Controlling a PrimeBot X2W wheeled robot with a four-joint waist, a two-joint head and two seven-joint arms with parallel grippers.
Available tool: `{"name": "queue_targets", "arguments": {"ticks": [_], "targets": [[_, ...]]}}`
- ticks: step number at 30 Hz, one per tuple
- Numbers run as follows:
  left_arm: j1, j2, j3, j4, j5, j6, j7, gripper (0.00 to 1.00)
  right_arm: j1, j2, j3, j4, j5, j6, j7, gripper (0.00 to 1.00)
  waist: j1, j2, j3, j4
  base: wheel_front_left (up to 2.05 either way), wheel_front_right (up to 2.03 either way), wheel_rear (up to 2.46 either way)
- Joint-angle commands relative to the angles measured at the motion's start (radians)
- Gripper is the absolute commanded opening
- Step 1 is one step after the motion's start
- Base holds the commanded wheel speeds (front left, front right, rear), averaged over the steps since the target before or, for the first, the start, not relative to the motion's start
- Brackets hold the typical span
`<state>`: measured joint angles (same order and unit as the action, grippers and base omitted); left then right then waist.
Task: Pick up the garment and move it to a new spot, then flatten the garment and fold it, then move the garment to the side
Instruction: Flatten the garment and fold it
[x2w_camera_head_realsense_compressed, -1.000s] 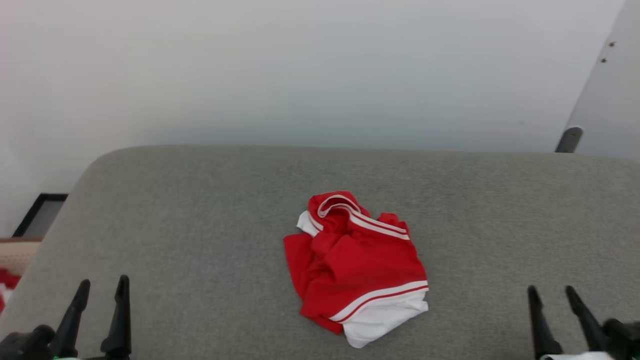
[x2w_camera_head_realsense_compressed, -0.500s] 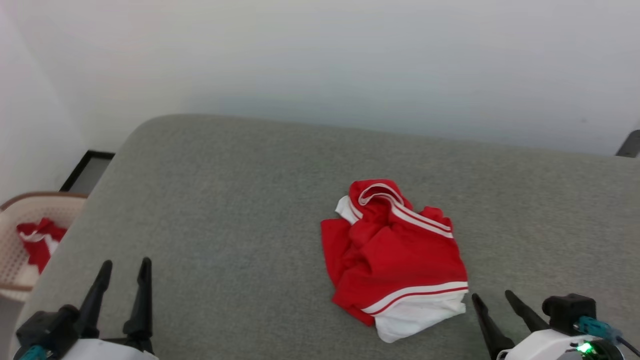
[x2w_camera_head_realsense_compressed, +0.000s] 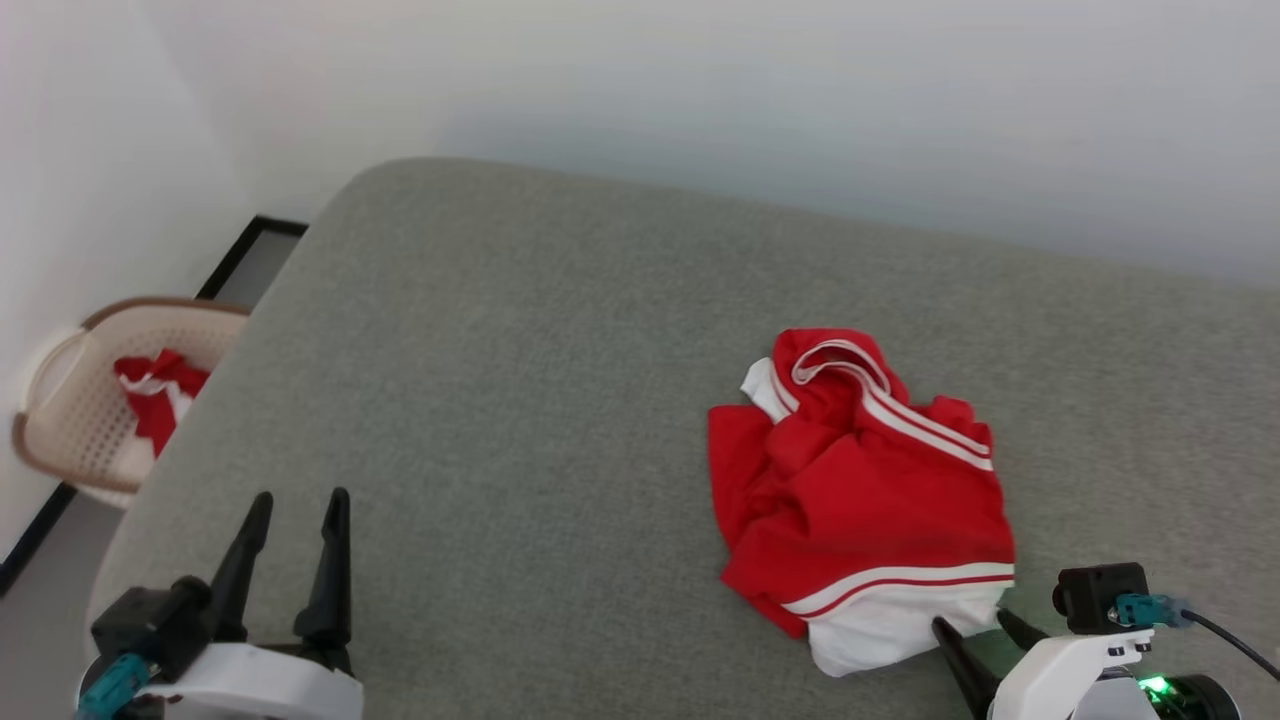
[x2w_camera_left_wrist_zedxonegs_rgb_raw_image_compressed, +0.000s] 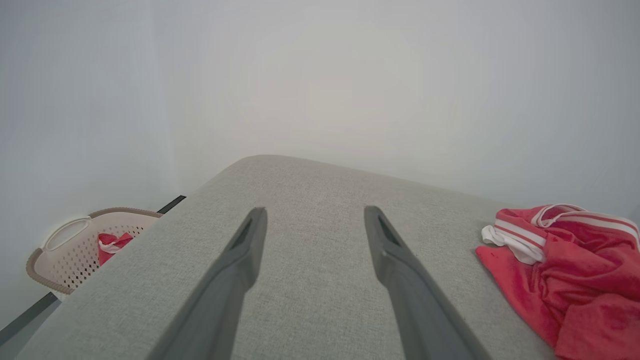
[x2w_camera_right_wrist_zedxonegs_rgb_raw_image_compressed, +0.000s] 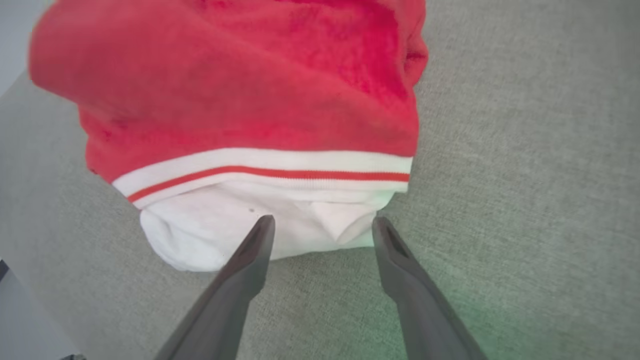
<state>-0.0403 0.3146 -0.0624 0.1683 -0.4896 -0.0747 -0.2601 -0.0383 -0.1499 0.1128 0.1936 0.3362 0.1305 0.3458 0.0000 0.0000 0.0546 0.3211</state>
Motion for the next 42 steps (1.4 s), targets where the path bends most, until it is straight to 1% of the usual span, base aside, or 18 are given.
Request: {"name": "queue_targets", "arguments": {"ticks": [1, 6, 10, 11, 12, 16, 19, 27, 33, 36, 42], "targets": [[-0.015, -0.007, 0.0, 0.004, 0.009, -0.002, -0.004, 1.0, -0.013, 0.004, -0.006, 0.011, -0.01, 0.0, 0.015, 1.0, 0.0, 0.0, 0.026, 0.026, 0.0, 0.0, 0.0], [-0.04, -0.028, 0.002, 0.019, 0.018, -0.01, -0.005, 1.0, -0.042, 0.019, -0.028, 0.062, -0.036, 0.0, 0.086, 1.0, 0.0, 0.0, 0.047, 0.045, 0.0, 0.0, 0.0], [-0.05, -0.044, 0.017, 0.024, 0.028, -0.016, -0.004, 1.0, -0.074, 0.023, -0.023, 0.103, -0.056, 0.0, 0.116, 1.0, 0.0, 0.0, 0.057, 0.048, 0.0, 0.0, 0.0], [-0.051, -0.046, 0.021, 0.026, 0.03, -0.018, -0.004, 1.0, -0.082, 0.023, -0.018, 0.116, -0.057, 0.0, 0.123, 0.45, 0.0, 0.0, 0.058, 0.048, 0.0, 0.0, 0.0], [-0.053, -0.049, 0.026, 0.027, 0.034, -0.021, -0.004, 1.0, -0.088, 0.023, -0.012, 0.125, -0.057, 0.0, 0.122, 0.0, 0.0, 0.0, 0.058, 0.046, 0.0, 0.0, 0.0], [-0.053, -0.058, 0.044, 0.034, 0.043, -0.026, -0.005, 1.0, -0.12, 0.023, 0.003, 0.144, -0.045, 0.001, 0.129, 0.0, 0.0, 0.0, 0.054, 0.037, 0.0, 0.0, 0.0], [-0.045, -0.063, 0.059, 0.034, 0.048, -0.032, -0.004, 1.0, -0.141, 0.006, 0.007, 0.135, -0.039, 0.001, 0.138, 0.0, 0.0, 0.0, 0.047, 0.026, 0.0, 0.0, 0.0], [-0.026, -0.071, 0.087, 0.021, 0.063, -0.041, -0.004, 1.0, -0.175, -0.051, 0.013, 0.038, -0.018, 0.0, 0.185, 0.0, 0.0, 0.0, 0.024, -0.019, 0.0, 0.0, 0.0], [-0.013, -0.067, 0.098, 0.013, 0.071, -0.045, -0.005, 1.0, -0.188, -0.126, -0.004, -0.056, -0.009, 0.0, 0.247, 0.0, 0.0, 0.0, -0.003, -0.062, 0.0, 0.0, 0.0], [-0.006, -0.063, 0.099, 0.01, 0.072, -0.048, -0.005, 1.0, -0.196, -0.176, -0.023, -0.09, -0.01, 0.0, 0.278, 0.0, 0.0, 0.0, -0.013, -0.083, 0.0, 0.0, 0.0], [-0.002, -0.056, 0.087, 0.012, 0.073, -0.048, -0.005, 1.0, -0.217, -0.281, -0.057, -0.099, 0.005, 0.0, 0.299, 0.0, 0.0, 0.0, -0.019, -0.119, 0.0, 0.0, 0.0]]}}
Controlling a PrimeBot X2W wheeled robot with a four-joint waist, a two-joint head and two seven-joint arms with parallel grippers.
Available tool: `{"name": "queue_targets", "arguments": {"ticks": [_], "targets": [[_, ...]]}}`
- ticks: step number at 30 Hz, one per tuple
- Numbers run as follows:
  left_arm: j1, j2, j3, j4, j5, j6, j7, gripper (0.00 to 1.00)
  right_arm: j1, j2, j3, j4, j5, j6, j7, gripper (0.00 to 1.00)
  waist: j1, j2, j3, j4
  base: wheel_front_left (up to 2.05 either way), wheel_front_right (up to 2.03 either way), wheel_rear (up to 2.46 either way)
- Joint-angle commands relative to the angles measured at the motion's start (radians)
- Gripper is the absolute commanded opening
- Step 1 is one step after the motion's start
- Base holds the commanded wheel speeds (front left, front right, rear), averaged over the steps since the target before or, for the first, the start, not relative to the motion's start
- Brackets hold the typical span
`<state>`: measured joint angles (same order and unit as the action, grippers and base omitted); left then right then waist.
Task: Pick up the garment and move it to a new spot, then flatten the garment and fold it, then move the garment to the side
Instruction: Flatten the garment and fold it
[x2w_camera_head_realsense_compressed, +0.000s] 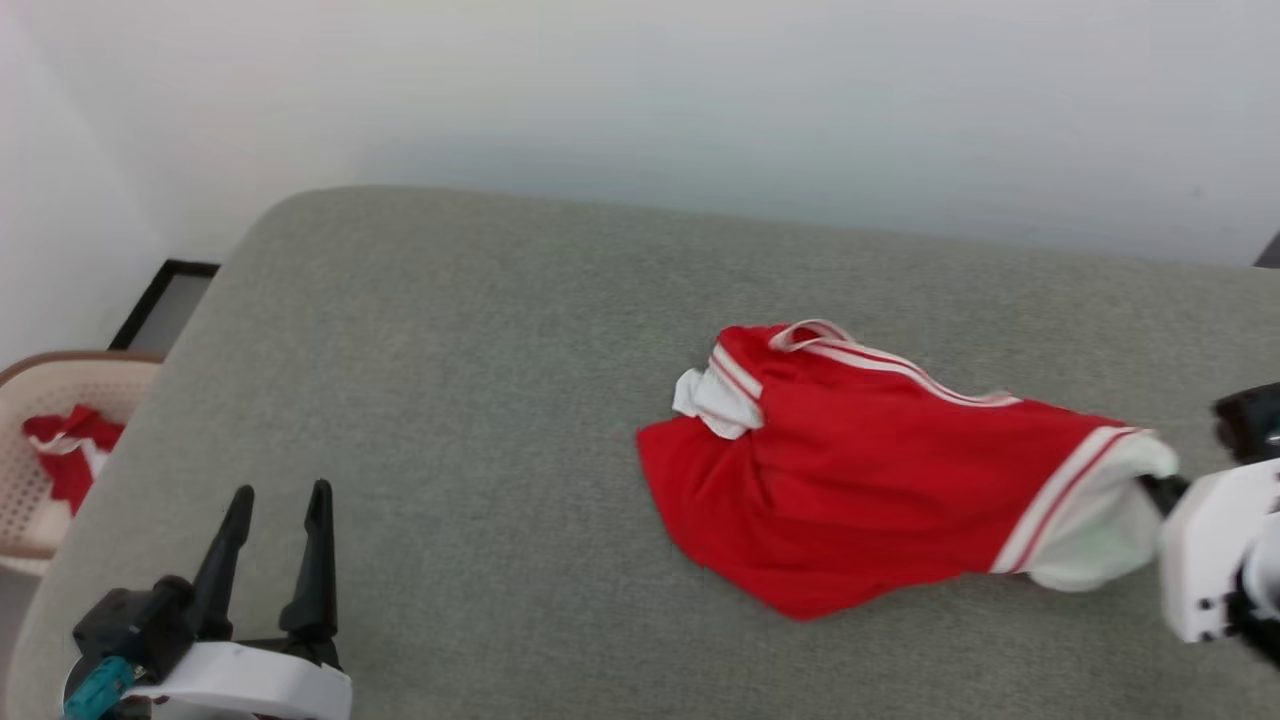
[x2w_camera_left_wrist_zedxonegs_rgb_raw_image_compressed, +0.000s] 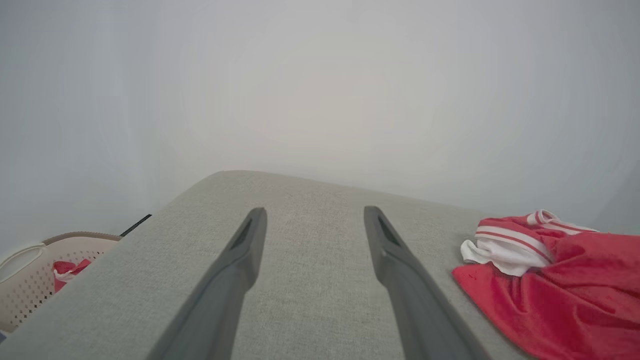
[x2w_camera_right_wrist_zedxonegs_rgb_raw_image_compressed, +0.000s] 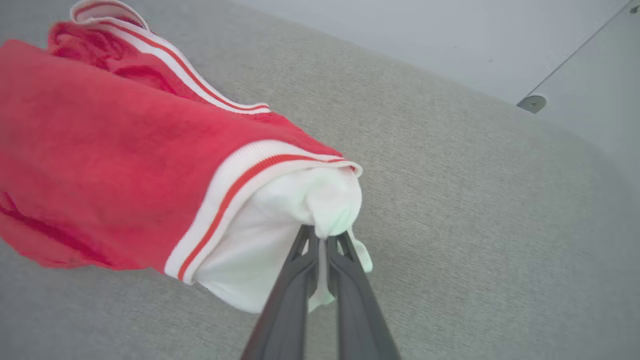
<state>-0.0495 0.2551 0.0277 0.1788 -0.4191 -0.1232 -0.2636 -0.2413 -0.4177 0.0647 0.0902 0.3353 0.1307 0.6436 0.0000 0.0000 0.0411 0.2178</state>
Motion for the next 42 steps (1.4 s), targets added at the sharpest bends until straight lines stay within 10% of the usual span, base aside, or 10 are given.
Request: {"name": "queue_targets", "arguments": {"ticks": [1, 19, 22, 24, 25, 42], "targets": [[0.004, 0.004, -0.006, 0.002, 0.001, -0.001, -0.001, 1.0, -0.019, -0.033, -0.012, 0.013, 0.008, 0.0, 0.001, 0.0, 0.0, 0.0, -0.005, -0.019, 0.0, 0.0, 0.0], [-0.045, 0.021, -0.059, 0.023, -0.01, -0.006, -0.001, 1.0, -0.077, -0.134, -0.006, 0.375, 0.061, 0.0, -0.179, 0.0, 0.0, 0.0, 0.017, -0.025, 0.0, 0.0, 0.0], [-0.047, 0.027, -0.064, 0.025, -0.012, -0.007, -0.001, 1.0, -0.097, -0.13, 0.016, 0.436, 0.07, 0.0, -0.199, 0.17, 0.0, 0.0, 0.019, -0.025, 0.0, 0.0, 0.0], [-0.049, 0.029, -0.07, 0.027, -0.016, -0.007, -0.001, 1.0, -0.114, -0.127, 0.033, 0.465, 0.075, 0.0, -0.212, 0.56, 0.0, 0.0, 0.018, -0.029, 0.0, 0.0, 0.0], [-0.05, 0.032, -0.072, 0.027, -0.018, -0.007, 0.001, 1.0, -0.121, -0.124, 0.038, 0.476, 0.081, 0.0, -0.212, 1.0, 0.0, 0.0, 0.017, -0.031, 0.0, 0.0, 0.0], [-0.067, 0.09, -0.095, -0.051, -0.05, -0.005, 0.07, 1.0, -0.135, -0.117, 0.08, 0.362, 0.159, 0.0, -0.272, 1.0, 0.0, 0.0, -0.013, -0.131, 0.0, 0.0, 0.0]]}}
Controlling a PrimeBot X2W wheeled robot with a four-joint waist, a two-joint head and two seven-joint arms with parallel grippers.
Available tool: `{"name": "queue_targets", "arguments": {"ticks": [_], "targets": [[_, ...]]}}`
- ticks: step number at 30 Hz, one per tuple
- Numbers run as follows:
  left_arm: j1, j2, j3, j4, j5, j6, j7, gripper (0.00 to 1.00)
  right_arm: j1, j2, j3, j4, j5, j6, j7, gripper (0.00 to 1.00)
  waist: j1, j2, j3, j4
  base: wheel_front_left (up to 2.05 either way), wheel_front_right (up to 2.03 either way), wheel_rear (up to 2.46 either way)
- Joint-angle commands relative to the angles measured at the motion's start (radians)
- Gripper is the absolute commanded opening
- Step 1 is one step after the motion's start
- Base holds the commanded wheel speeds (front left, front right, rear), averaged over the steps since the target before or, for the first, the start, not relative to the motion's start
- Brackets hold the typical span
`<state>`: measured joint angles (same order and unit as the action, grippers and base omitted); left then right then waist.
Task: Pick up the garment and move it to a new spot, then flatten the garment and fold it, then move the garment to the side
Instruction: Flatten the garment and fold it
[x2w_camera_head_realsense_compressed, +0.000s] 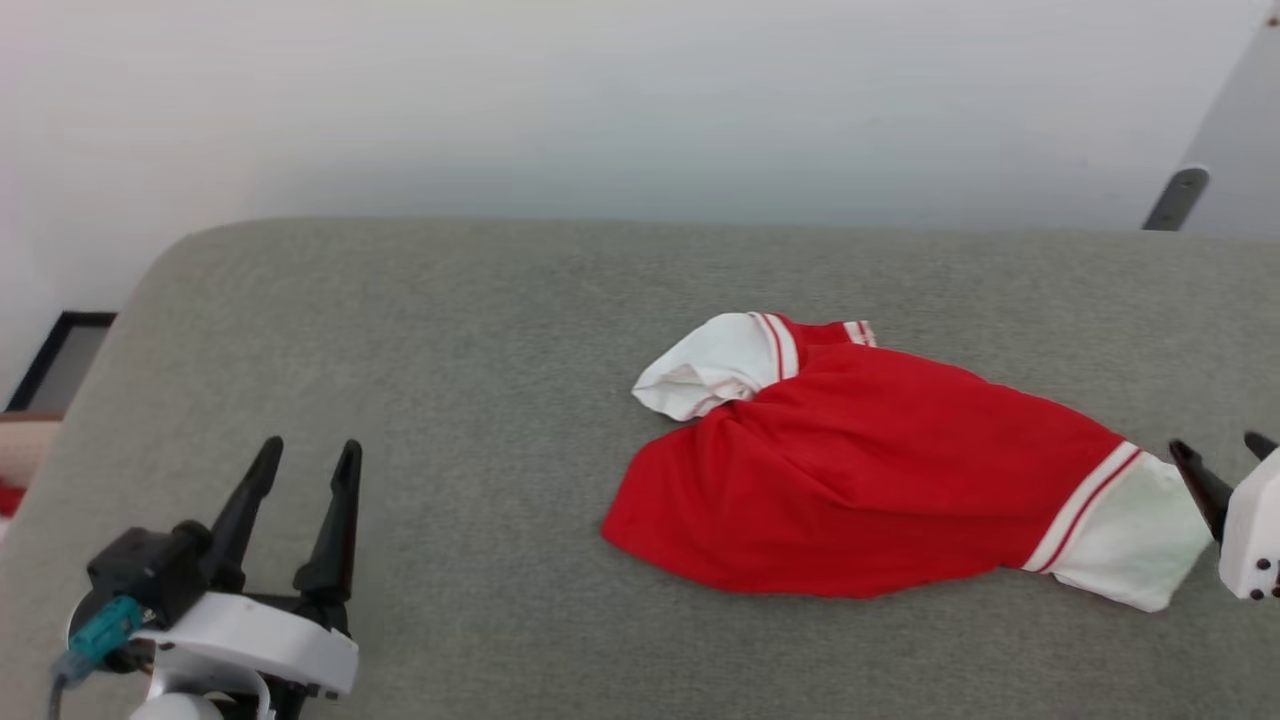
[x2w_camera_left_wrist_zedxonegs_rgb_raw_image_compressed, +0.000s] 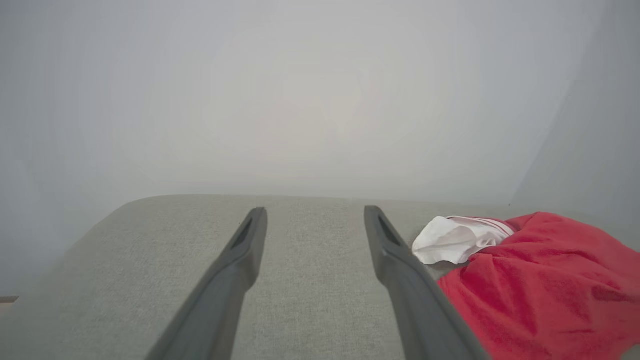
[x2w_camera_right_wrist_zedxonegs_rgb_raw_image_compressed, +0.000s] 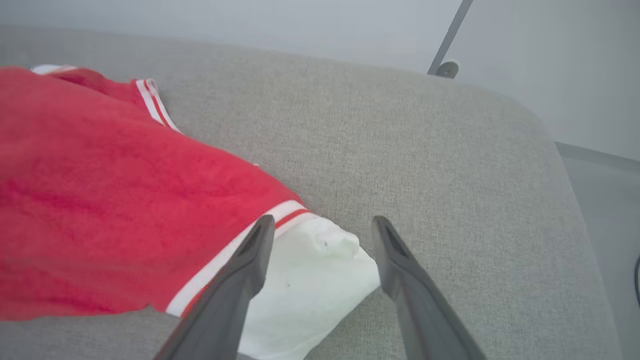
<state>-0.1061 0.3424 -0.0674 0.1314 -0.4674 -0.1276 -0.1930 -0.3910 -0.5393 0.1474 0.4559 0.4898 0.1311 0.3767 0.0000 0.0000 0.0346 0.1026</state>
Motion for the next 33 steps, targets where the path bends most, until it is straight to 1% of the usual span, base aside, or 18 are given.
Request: {"name": "queue_targets", "arguments": {"ticks": [1, 7, 16, 21, 24, 33], "targets": [[-0.012, 0.006, -0.002, -0.008, -0.006, -0.001, 0.007, 1.0, 0.021, 0.009, -0.006, -0.02, 0.003, -0.001, -0.019, 1.0, 0.0, 0.0, -0.008, -0.024, 0.0, 0.0, 0.0], [-0.02, 0.023, -0.011, -0.048, -0.024, -0.001, 0.048, 1.0, 0.08, 0.064, -0.044, -0.151, -0.044, -0.001, -0.121, 1.0, 0.0, 0.0, -0.013, -0.075, 0.0, 0.0, 0.0], [-0.063, 0.06, -0.037, -0.083, -0.054, -0.002, 0.123, 1.0, 0.204, 0.195, -0.108, -0.328, -0.143, -0.001, -0.31, 1.0, 0.0, 0.0, -0.007, -0.152, 0.0, 0.0, 0.0], [-0.101, 0.082, -0.049, -0.089, -0.079, -0.003, 0.173, 1.0, 0.258, 0.272, -0.137, -0.382, -0.181, -0.001, -0.41, 1.0, 0.0, 0.0, 0.001, -0.192, 0.0, 0.0, 0.0], [-0.13, 0.096, -0.066, -0.087, -0.094, -0.003, 0.212, 1.0, 0.283, 0.309, -0.139, -0.401, -0.2, -0.001, -0.441, 1.0, 0.0, 0.0, 0.012, -0.217, 0.0, 0.0, 0.0], [-0.291, 0.148, -0.149, -0.036, -0.178, -0.004, 0.411, 1.0, 0.303, 0.37, -0.128, -0.445, -0.234, -0.001, -0.497, 1.0, 0.0, 0.0, 0.061, -0.277, 0.0, 0.0, 0.0]]}}
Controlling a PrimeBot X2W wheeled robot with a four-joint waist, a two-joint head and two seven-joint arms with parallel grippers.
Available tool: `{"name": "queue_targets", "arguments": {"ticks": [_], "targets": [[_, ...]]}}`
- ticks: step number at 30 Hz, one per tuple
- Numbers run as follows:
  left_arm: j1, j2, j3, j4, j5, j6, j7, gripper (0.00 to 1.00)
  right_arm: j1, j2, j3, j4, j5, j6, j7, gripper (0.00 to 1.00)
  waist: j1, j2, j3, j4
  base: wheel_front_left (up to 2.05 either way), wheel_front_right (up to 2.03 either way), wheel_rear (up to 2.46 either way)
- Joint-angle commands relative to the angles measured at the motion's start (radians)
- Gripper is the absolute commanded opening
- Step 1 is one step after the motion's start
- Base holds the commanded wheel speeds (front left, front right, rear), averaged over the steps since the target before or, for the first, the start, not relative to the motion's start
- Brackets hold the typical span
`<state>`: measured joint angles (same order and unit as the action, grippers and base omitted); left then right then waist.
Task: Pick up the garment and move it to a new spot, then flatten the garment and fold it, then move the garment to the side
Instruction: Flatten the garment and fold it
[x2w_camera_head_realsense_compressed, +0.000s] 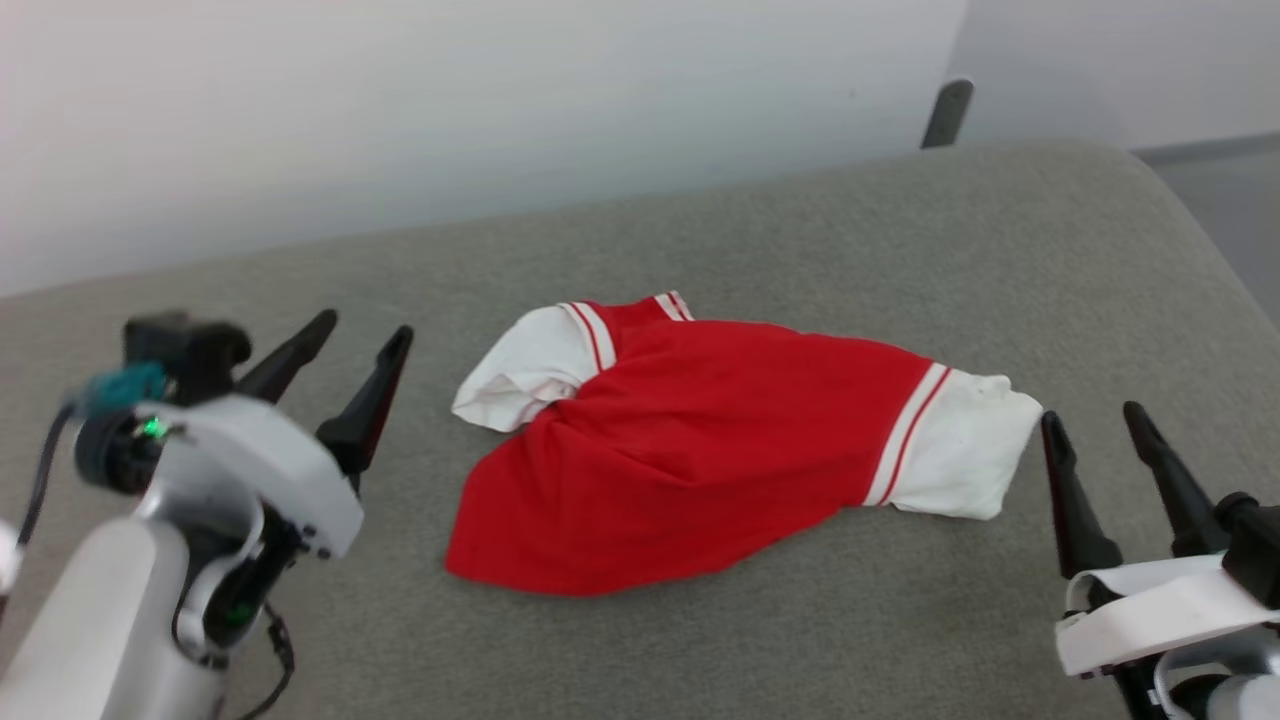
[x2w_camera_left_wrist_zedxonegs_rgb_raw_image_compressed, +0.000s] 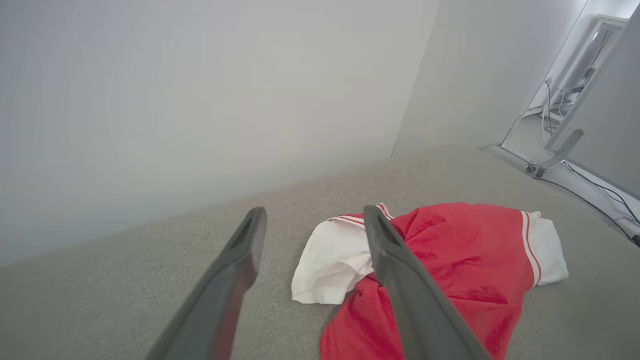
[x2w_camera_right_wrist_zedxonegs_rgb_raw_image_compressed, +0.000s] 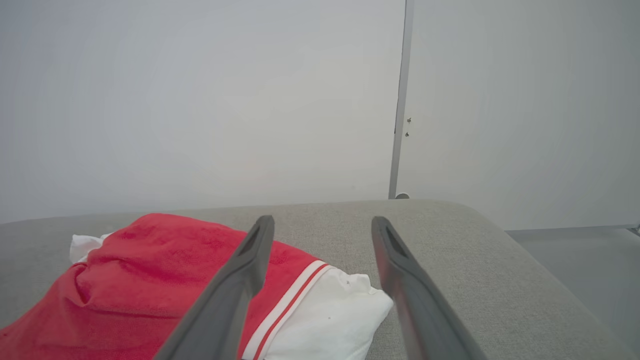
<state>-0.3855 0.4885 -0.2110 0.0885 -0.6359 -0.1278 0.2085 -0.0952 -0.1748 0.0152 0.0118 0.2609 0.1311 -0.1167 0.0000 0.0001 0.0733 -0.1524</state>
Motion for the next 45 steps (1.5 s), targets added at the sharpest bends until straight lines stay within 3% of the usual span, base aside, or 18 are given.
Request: {"name": "queue_targets", "arguments": {"ticks": [1, 10, 17, 26, 34, 35, 37, 39, 45], "targets": [[-0.035, 0.004, -0.017, 0.017, -0.024, -0.004, 0.034, 1.0, 0.01, 0.013, 0.009, -0.001, -0.005, -0.001, -0.006, 1.0, 0.0, -0.0001, 0.028, -0.029, 0.0, 0.0, 0.0], [-0.219, 0.024, -0.098, 0.189, -0.076, 0.004, 0.289, 1.0, -0.018, 0.041, 0.036, 0.005, 0.005, -0.001, -0.049, 1.0, 0.0, -0.0001, 0.094, -0.088, 0.0, 0.0, 0.0], [-0.305, 0.025, -0.139, 0.323, -0.057, 0.024, 0.398, 1.0, -0.038, 0.044, 0.045, 0.013, 0.012, -0.001, -0.072, 1.0, 0.0, -0.0001, 0.148, -0.117, 0.0, 0.0, 0.0], [-0.384, 0.019, -0.16, 0.513, -0.043, 0.039, 0.436, 1.0, -0.058, 0.059, 0.047, 0.023, 0.017, -0.001, -0.103, 1.0, 0.0, -0.0001, 0.21, -0.138, 0.0, 0.0, 0.0], [-0.406, -0.025, -0.176, 0.64, -0.077, 0.033, 0.489, 1.0, -0.078, 0.061, 0.041, 0.03, 0.017, -0.001, -0.113, 1.0, 0.0, -0.0001, 0.242, -0.135, 0.0, 0.0, 0.0], [-0.406, -0.035, -0.174, 0.649, -0.087, 0.032, 0.499, 0.95, -0.08, 0.062, 0.041, 0.031, 0.017, -0.001, -0.114, 1.0, 0.0, -0.0001, 0.244, -0.134, 0.0, 0.0, 0.0], [-0.407, -0.048, -0.182, 0.66, -0.091, 0.028, 0.513, 0.37, -0.081, 0.062, 0.041, 0.033, 0.015, -0.001, -0.115, 1.0, 0.0, -0.0001, 0.248, -0.132, 0.0, 0.0, 0.0], [-0.407, -0.058, -0.19, 0.66, -0.101, 0.018, 0.518, 0.0, -0.085, 0.063, 0.039, 0.034, 0.014, -0.001, -0.116, 1.0, 0.0, -0.0001, 0.25, -0.129, 0.0, 0.0, 0.0], [-0.418, -0.053, -0.198, 0.659, -0.12, 0.01, 0.532, 0.0, -0.087, 0.064, 0.034, 0.04, 0.013, -0.001, -0.119, 1.0, 0.0, -0.0001, 0.246, -0.119, 0.0, 0.0, 0.0]]}}
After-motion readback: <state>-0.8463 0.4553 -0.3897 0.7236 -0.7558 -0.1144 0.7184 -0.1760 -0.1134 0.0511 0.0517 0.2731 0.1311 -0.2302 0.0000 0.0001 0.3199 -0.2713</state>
